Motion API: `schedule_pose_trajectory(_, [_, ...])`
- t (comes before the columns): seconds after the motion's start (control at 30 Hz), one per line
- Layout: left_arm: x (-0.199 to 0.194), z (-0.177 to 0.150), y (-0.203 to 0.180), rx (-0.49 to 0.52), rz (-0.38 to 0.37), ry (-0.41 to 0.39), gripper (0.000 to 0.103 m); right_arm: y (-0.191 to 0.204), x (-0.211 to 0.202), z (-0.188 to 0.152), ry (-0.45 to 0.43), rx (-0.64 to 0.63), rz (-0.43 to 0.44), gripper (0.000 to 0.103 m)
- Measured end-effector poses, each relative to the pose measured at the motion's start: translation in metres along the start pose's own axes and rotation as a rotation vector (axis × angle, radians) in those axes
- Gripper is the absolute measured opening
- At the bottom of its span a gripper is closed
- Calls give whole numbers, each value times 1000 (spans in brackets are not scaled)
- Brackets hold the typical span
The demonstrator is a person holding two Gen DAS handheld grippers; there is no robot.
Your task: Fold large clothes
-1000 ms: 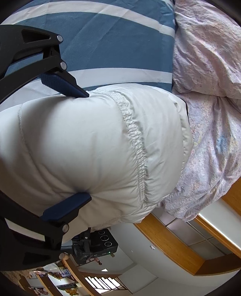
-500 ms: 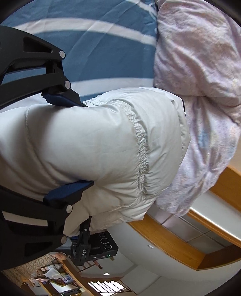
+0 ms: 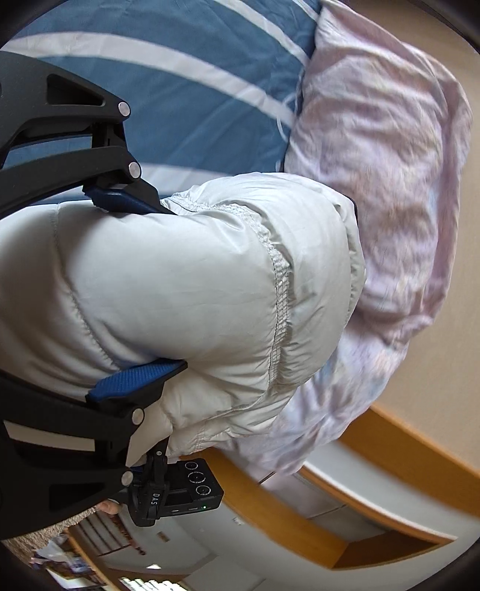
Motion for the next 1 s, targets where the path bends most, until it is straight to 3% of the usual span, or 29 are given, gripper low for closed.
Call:
schedule_pose_trajectory(0.27, [-3, 7, 29, -47, 40, -26, 70, 13, 18, 14, 46, -77, -43, 58])
schedule_pose_trajectory(0.57, [19, 8, 49, -14, 111, -25, 71, 9, 47, 10, 37, -71, -136, 58])
schedule_pose_trajectory(0.7, [26, 2, 55, 17, 160, -28, 75, 6, 58, 2, 26, -43, -182, 70])
schedule_pose_trajectory(0.8, [26, 4, 55, 10, 170, -15, 80, 8, 46, -2, -24, -38, -276, 83])
schedule_pose_trajectory(0.87, [19, 8, 54, 8, 177, -15, 82, 21, 35, -6, -60, -67, -335, 83])
schedule_pose_trajectory(1.0, [-15, 22, 50, 59, 224, -118, 88, 49, -16, -3, -227, -146, -474, 85])
Point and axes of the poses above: each gripper's, at about its wrist camera, not at the fingertips, and x roughly the way its jaws point, y to its left, z to its top, the point moved 4 cm from there along x, roughly the way its jaws point, and after that the axes turned 8 degrees about -y, right-handed, at the moved point
